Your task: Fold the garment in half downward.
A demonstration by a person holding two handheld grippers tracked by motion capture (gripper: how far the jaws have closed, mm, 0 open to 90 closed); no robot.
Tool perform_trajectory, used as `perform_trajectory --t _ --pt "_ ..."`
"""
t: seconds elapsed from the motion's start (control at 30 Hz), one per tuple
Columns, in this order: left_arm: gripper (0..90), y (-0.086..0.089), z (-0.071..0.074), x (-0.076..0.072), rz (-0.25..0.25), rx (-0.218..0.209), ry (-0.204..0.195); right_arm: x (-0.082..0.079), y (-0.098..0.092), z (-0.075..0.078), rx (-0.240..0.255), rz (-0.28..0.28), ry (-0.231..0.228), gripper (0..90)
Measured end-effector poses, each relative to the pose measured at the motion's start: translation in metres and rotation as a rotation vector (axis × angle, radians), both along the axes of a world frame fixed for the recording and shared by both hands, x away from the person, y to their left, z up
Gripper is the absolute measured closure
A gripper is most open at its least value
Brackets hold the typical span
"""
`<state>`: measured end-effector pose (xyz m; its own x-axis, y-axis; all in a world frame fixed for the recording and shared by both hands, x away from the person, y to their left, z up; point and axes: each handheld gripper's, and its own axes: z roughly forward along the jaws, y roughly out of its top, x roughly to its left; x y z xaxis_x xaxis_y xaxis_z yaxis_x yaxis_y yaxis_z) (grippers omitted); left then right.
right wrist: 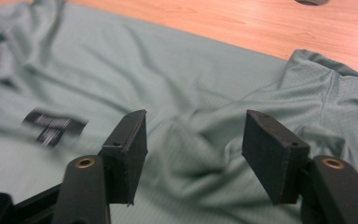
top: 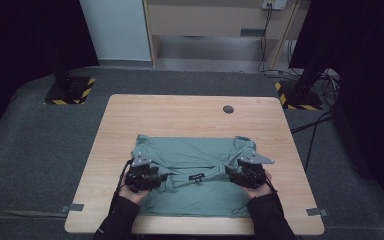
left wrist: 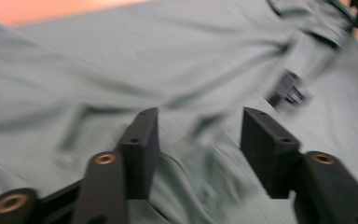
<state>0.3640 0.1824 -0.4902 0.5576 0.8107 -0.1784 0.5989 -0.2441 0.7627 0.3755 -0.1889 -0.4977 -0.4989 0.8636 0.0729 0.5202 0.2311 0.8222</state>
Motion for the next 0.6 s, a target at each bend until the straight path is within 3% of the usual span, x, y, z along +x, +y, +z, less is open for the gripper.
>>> perform_trajectory --t 0.03,0.13,0.2,0.27,0.37,0.5,0.6 --pt "41.7 0.001 0.002 0.006 0.027 0.003 -0.009 0.006 0.0 -0.001 0.014 -0.014 0.007 39.4" --pt "37.5 0.003 0.002 0.022 0.063 0.019 0.013 0.025 0.0 -0.007 0.017 -0.049 0.06 39.2" --pt "37.3 0.004 -0.003 0.031 0.078 0.017 0.028 0.032 0.0 -0.011 0.009 -0.062 0.074 39.3" --pt "35.8 0.004 -0.011 0.041 0.094 0.048 0.062 0.039 0.0 -0.016 -0.005 -0.075 0.089 39.3" --pt "34.4 0.004 -0.023 0.051 0.1 0.082 0.079 0.048 -0.001 -0.026 -0.023 -0.101 0.112 39.2" --pt "34.5 0.001 -0.03 0.058 0.102 0.13 0.054 0.054 0.001 -0.034 -0.072 -0.123 0.095 39.1" --pt "32.9 -0.004 -0.034 0.064 0.117 0.217 0.027 0.06 0.006 -0.04 -0.117 -0.146 0.063 33.2"
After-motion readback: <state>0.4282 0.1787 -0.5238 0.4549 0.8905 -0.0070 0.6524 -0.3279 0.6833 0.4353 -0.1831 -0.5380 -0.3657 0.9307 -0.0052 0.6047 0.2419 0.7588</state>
